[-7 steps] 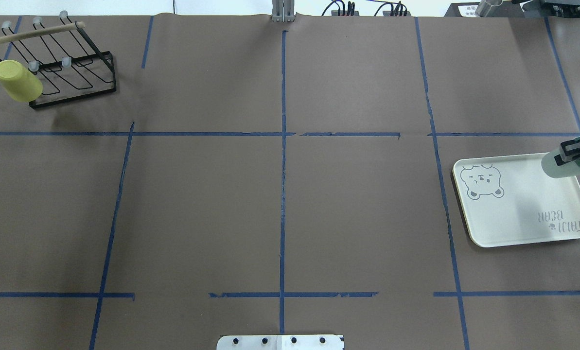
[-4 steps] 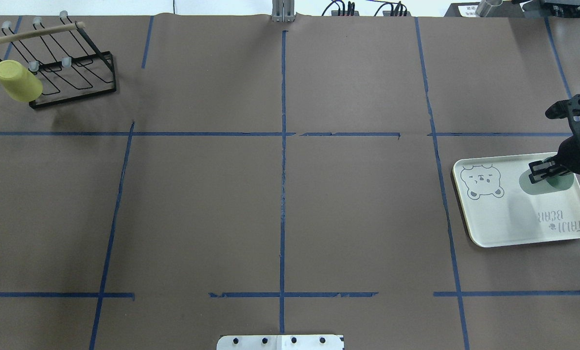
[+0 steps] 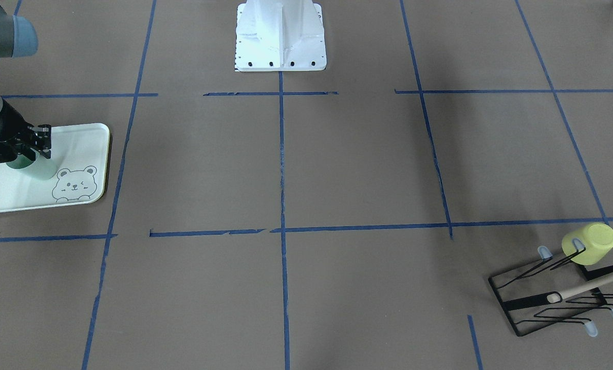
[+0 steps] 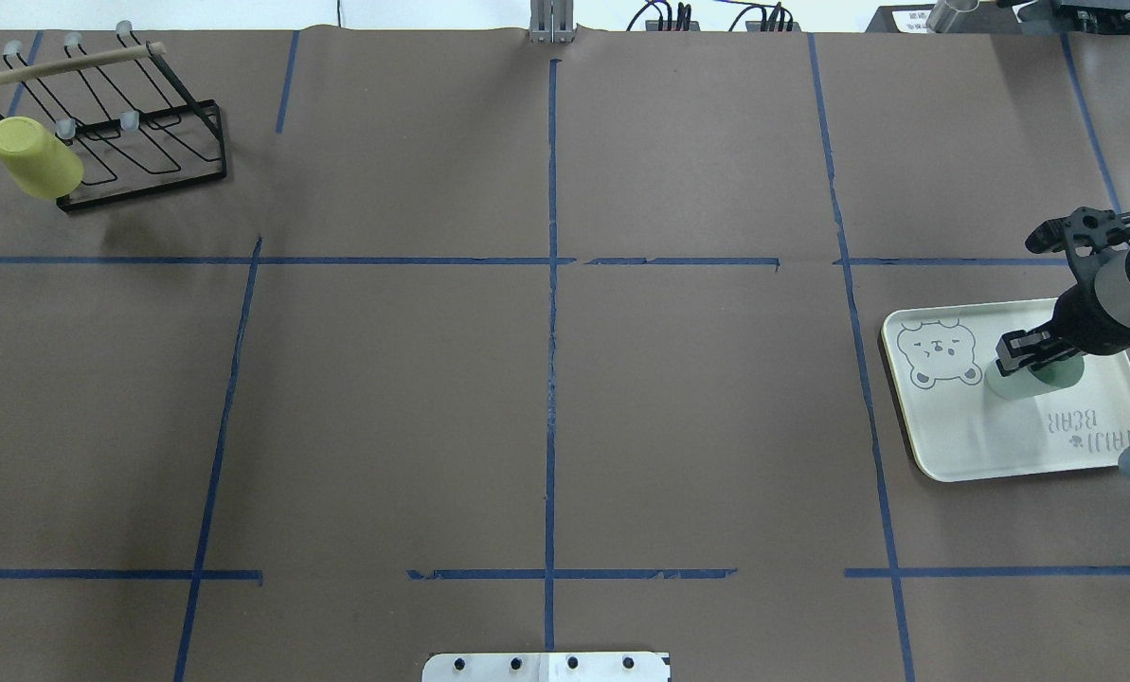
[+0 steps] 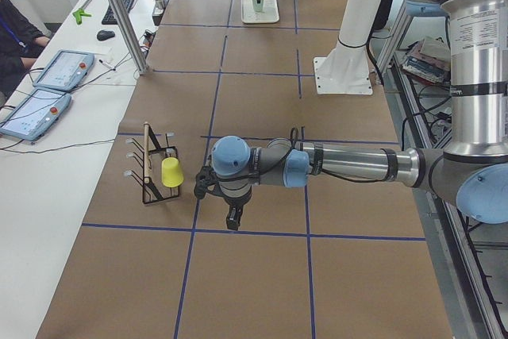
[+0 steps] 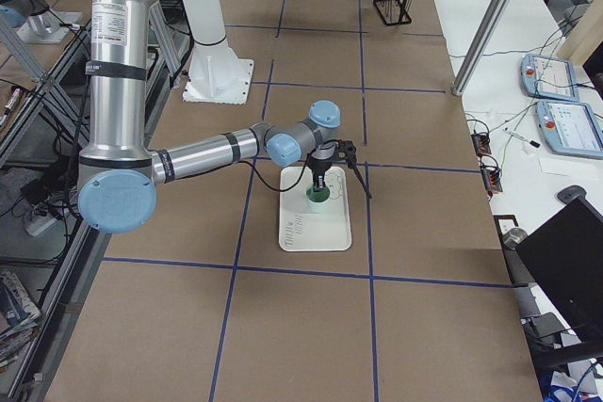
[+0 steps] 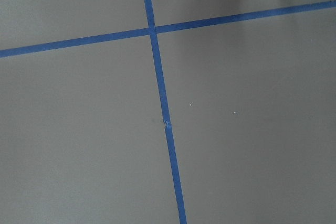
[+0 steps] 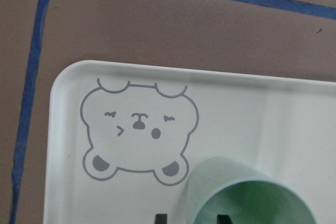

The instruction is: Left arm grabs green cup and hands to right arm on tray

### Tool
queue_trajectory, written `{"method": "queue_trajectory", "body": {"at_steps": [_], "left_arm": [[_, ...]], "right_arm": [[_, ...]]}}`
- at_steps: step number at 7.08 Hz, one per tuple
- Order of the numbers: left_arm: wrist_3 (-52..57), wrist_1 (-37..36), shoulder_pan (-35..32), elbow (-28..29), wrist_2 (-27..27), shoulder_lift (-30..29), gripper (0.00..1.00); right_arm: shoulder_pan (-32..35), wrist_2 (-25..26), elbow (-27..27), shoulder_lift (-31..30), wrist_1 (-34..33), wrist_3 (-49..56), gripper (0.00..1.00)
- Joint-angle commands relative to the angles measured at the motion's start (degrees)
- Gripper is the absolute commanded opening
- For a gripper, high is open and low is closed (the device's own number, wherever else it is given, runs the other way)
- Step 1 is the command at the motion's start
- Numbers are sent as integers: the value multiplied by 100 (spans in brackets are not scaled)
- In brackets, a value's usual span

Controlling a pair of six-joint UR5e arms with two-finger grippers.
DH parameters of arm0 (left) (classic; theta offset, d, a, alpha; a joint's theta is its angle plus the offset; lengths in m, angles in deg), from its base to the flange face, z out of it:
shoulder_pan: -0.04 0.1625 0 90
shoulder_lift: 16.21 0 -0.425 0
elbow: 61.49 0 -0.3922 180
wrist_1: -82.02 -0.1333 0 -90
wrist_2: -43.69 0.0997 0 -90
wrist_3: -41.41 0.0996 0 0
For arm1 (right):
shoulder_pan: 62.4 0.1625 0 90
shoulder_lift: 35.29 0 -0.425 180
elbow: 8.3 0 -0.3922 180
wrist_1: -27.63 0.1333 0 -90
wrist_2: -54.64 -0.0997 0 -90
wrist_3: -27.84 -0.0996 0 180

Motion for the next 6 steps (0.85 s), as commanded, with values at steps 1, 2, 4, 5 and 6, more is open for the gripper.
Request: {"method": "queue_trajectory", "body": {"at_steps": [1,2,4,5,6], "left_arm": [[-32,0,0,-11,0,-5,100],[-32,0,0,-11,0,-14,100],[-32,0,0,-20,0,-5,100],[-24,0,0,-11,0,-5,100],[-24,9,0,-2,0,-5,100]], "right_arm": [[296,-103,-313,-80,-90,76,100],[647,-330,-305,-115,-109,555,100],[1744,-692,-445,-429,-904,2352,100],[2358,-710,-481,-728,-1213,3267,100],[2774,-719,-464,-1157,-1260,3815,100]]}}
